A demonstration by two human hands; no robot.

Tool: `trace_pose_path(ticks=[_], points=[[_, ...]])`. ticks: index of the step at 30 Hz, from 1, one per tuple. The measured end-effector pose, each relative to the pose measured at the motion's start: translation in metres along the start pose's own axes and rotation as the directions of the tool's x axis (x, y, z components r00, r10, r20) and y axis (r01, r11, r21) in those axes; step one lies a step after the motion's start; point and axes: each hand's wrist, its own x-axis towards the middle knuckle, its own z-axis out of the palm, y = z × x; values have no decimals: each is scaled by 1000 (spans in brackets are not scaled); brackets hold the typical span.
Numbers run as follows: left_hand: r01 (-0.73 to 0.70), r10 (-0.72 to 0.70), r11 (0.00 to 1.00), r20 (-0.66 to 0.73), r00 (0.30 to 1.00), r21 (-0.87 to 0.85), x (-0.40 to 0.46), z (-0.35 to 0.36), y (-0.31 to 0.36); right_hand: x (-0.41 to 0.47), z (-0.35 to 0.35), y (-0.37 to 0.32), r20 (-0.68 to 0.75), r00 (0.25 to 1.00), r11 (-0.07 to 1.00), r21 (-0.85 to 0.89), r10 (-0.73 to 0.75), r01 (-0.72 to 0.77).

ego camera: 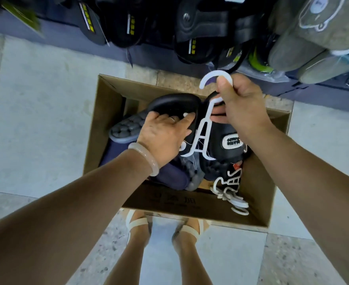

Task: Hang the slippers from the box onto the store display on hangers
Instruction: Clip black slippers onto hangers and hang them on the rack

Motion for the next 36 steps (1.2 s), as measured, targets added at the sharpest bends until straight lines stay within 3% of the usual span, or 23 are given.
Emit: trace_pose_path(ticks=[4, 9, 11, 14, 16, 20, 23, 26, 32, 36], points=[[99, -98, 986, 17, 995, -136, 7, -45, -5, -17, -5, -39, 5, 997, 996, -54, -76, 76], [83, -27, 983, 321, 947, -163, 34, -128, -6, -38, -15, -93, -76, 994, 997, 27, -76, 78], [96, -32, 975, 303, 952, -199, 43, -159, -5, -47, -21, -118, -103, 993, 996, 57, -66, 72], [118, -88, 969, 139, 986, -219, 48, -195, -2, -62, -24, -158, -98, 993, 996, 45, -72, 77], [146, -123, 957, 103, 987, -251, 49, -220, -1, -74, -23, -183, -92, 993, 995, 49, -79, 84], [182, -101, 908, 223, 969, -378, 39, -267, -1, -105, -22, -215, -90, 991, 994, 37, -101, 105], [190, -78, 881, 263, 962, -434, 21, -298, -6, -129, -23, -236, -59, 998, 994, 102, -26, 32], [204, -83, 885, 290, 953, -418, 4, -334, -8, -153, -23, -263, 16, 1000, 992, 124, -7, 5], [211, -105, 912, 297, 949, -352, -18, -410, -9, -195, -26, -320, 191, 967, 985, 37, -170, 166], [227, -131, 907, 275, 952, -355, -25, -454, -3, -211, -31, -356, 197, 917, 892, -234, -347, 388]])
